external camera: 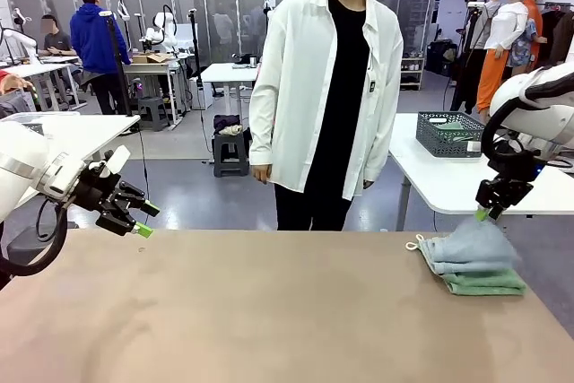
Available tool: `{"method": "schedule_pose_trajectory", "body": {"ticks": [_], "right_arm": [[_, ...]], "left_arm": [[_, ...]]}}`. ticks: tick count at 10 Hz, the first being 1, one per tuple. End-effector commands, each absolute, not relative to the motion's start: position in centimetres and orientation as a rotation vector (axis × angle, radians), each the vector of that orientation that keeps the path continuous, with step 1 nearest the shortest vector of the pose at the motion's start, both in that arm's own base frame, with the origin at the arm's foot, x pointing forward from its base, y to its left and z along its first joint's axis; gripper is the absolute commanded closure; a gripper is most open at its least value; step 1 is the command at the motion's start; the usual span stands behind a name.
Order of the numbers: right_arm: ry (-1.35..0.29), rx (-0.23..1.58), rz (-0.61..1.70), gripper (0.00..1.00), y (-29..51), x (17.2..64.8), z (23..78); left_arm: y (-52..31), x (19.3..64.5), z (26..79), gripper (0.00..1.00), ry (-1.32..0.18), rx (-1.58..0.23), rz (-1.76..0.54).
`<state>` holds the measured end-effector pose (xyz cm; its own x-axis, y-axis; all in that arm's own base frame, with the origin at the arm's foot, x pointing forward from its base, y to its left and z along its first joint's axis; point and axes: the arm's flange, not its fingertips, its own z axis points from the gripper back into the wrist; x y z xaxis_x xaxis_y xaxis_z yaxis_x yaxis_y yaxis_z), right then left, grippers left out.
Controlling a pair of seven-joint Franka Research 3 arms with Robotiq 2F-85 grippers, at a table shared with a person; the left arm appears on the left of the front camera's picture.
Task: Fold the towels and place them in the basket.
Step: Stack the folded Towel with hook on the right side of the table.
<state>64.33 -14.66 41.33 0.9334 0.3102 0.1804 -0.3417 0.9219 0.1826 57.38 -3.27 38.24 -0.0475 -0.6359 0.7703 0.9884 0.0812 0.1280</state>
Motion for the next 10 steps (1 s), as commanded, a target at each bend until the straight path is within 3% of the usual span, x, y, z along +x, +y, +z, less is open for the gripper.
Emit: {"method": "schedule_pose_trajectory", "body": {"ticks": [1,2,3,5,7,10], "right_arm": [[-0.159,0.202,0.335,0.32,-15.0,63.5,42.9],[-0.165,0.195,0.333,0.0,-14.5,62.5,44.8],[-0.153,0.212,0.327,0.12,-13.1,60.8,47.8],[-0.24,0.192,0.273,0.12,-8.5,53.9,59.0],[-0.332,0.147,0.158,0.12,-4.9,47.3,66.2],[-0.448,0.117,0.056,0.12,-2.0,39.3,70.2]], "left_arm": [[-3.3,57.3,38.4,0.19,-0.799,-0.557,-1.438],[-3.3,57.3,38.4,0.19,-0.799,-0.557,-1.438],[-3.3,57.3,38.4,0.19,-0.799,-0.557,-1.438],[-3.3,57.3,38.4,0.19,-0.799,-0.557,-1.438],[-3.3,57.3,38.4,0.19,-0.799,-0.557,-1.438],[-3.3,57.3,38.4,0.19,-0.799,-0.557,-1.438]]}}
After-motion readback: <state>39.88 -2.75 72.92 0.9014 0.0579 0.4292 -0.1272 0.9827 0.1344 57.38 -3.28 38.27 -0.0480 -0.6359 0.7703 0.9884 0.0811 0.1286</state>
